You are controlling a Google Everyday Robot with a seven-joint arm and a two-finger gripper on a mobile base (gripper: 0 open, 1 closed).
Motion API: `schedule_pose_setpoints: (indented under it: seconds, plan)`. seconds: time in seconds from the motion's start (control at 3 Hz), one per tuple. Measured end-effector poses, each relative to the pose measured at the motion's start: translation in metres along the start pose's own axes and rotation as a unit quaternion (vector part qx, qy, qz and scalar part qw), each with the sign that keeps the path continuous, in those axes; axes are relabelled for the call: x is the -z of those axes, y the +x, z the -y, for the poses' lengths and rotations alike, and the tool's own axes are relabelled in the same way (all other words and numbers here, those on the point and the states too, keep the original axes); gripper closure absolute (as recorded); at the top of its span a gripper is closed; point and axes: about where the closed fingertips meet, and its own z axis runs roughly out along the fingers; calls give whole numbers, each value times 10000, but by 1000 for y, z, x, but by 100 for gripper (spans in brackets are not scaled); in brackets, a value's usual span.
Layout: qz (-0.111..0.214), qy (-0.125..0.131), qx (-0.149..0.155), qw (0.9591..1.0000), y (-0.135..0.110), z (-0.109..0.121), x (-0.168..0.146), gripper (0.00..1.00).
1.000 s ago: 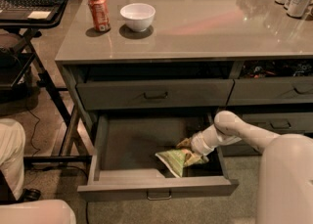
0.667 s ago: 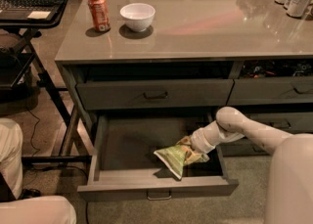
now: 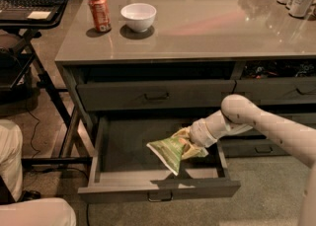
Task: Pick green jalapeno chip bag from middle drawer and place on counter
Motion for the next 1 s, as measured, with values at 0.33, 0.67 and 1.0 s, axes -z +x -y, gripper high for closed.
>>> schedule_pose_setpoints:
  seconds: [0.33,0.67,1.0]
  plan:
    - [-87,173,312,9993,-70,0,35,100]
    - [-86,173,313,9993,-70,0,35,100]
    - [-8,206,360,9991,-69,10,31,100]
